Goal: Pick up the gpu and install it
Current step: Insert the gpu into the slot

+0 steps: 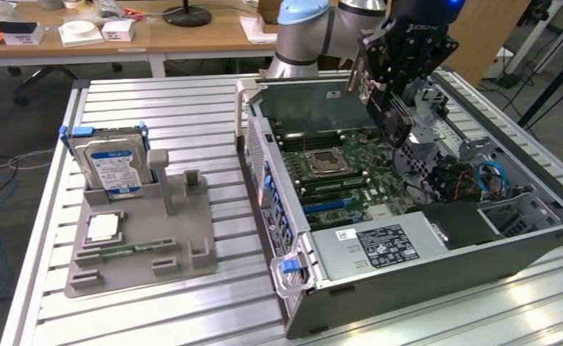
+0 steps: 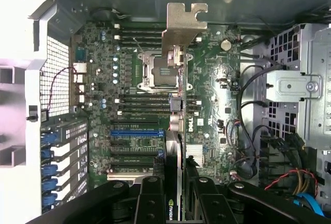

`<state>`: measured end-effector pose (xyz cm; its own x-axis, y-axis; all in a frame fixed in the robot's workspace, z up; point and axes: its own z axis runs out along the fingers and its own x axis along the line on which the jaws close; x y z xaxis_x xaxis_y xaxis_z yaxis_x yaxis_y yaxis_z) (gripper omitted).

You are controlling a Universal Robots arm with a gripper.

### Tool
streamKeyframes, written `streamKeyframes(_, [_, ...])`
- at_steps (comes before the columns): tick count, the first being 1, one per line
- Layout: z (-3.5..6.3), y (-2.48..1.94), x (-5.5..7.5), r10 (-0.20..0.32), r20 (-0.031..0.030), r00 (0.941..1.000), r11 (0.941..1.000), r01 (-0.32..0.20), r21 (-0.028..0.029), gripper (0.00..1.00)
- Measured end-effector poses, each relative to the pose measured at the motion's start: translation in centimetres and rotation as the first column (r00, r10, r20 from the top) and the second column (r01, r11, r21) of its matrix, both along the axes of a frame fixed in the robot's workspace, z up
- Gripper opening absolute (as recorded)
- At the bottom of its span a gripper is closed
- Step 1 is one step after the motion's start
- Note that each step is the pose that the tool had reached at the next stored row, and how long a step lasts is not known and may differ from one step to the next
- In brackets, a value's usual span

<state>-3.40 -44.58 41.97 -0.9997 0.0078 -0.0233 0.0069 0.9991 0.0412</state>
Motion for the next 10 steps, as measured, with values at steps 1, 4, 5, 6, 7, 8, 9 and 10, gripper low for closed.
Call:
streamKeyframes(1, [0.0, 0.0, 0.0, 0.003, 0.0, 1.0, 1.0, -0.003, 0.0, 0.26])
streamKeyframes(4, [0.0, 0.0, 0.0, 0.013, 0.0, 0.9999, 0.9999, -0.013, 0.0, 0.26])
streamKeyframes(5, [0.0, 0.0, 0.0, 0.016, 0.0, 0.9999, 0.9999, -0.016, 0.0, 0.26])
streamKeyframes(6, [0.0, 0.0, 0.0, 0.02, 0.0, 0.9998, 0.9998, -0.02, 0.0, 0.26])
streamKeyframes(7, [0.0, 0.0, 0.0, 0.023, 0.0, 0.9997, 0.9997, -0.023, 0.0, 0.26])
streamKeyframes(8, [0.0, 0.0, 0.0, 0.026, 0.0, 0.9997, 0.9997, -0.026, 0.0, 0.26])
streamKeyframes(9, [0.0, 0.0, 0.0, 0.03, 0.0, 0.9995, 0.9995, -0.03, 0.0, 0.26])
streamKeyframes(10, [0.0, 0.0, 0.0, 0.033, 0.0, 0.9994, 0.9994, -0.033, 0.0, 0.26])
